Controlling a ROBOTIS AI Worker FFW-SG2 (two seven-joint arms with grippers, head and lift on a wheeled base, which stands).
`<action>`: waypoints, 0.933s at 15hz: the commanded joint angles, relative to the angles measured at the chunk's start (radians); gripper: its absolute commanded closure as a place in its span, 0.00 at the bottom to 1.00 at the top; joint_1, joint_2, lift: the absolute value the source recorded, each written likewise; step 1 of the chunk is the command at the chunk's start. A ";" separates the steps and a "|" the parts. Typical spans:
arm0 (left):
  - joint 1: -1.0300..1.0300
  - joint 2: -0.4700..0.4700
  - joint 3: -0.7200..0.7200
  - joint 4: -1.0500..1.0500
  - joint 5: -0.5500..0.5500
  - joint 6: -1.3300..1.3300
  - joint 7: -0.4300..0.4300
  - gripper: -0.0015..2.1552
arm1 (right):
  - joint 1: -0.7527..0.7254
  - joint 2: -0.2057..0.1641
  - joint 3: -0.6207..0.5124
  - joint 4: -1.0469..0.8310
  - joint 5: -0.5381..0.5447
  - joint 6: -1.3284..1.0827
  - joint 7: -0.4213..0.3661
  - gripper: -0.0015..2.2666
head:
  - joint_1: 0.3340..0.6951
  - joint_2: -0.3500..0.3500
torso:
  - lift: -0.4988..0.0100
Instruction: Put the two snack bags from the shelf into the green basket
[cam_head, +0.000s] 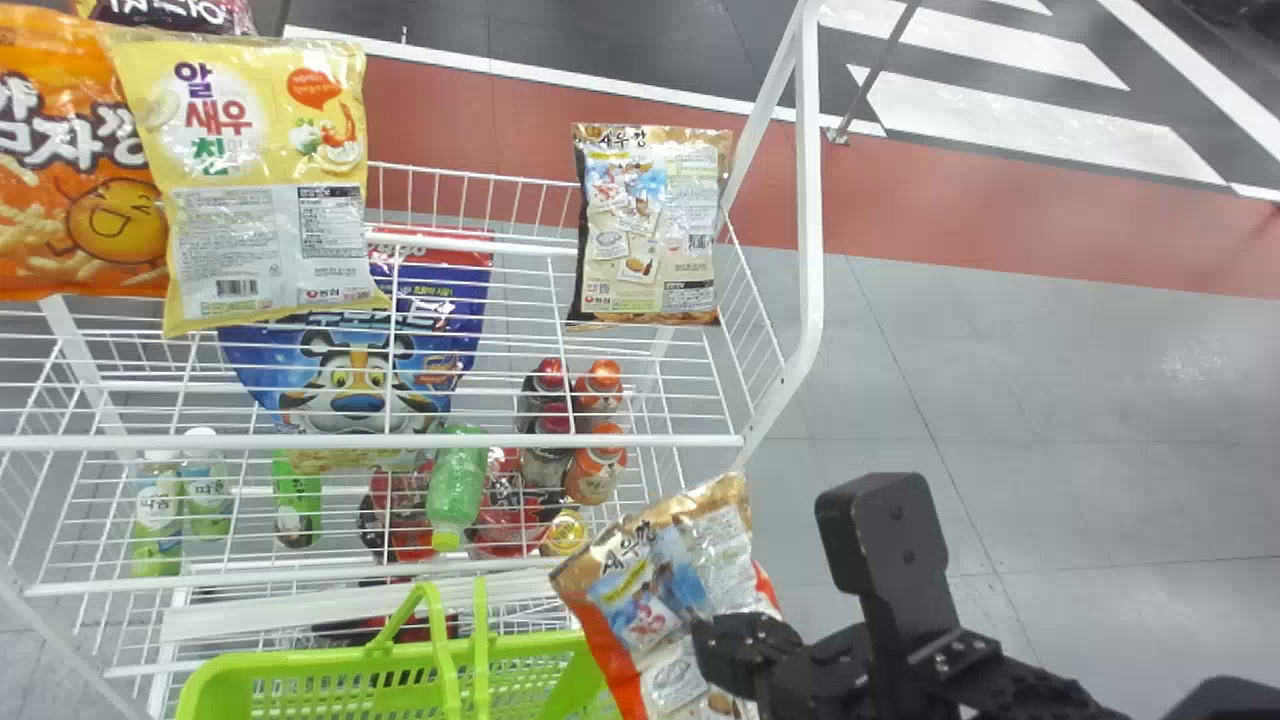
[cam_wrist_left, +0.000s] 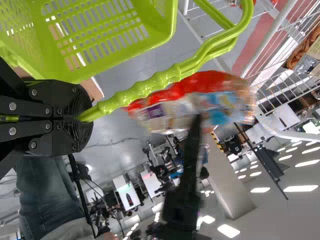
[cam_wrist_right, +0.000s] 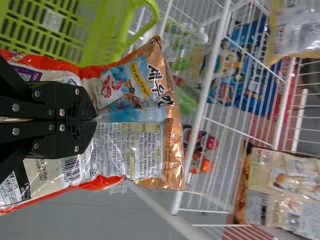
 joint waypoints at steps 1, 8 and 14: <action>0.001 0.000 -0.003 -0.003 0.000 0.000 0.000 0.80 | 0.030 0.002 -0.003 -0.013 -0.031 0.018 0.028 0.99 | 1.00 0.00 | 0.96; 0.026 0.000 -0.005 -0.042 -0.011 0.000 0.002 0.80 | -0.008 0.011 0.151 0.111 -0.062 0.018 0.008 0.99 | 1.00 0.00 | 0.96; 0.026 -0.002 -0.026 -0.045 -0.026 0.000 0.003 0.80 | -0.099 0.043 0.312 0.388 -0.009 0.018 0.000 0.99 | 1.00 0.00 | 0.96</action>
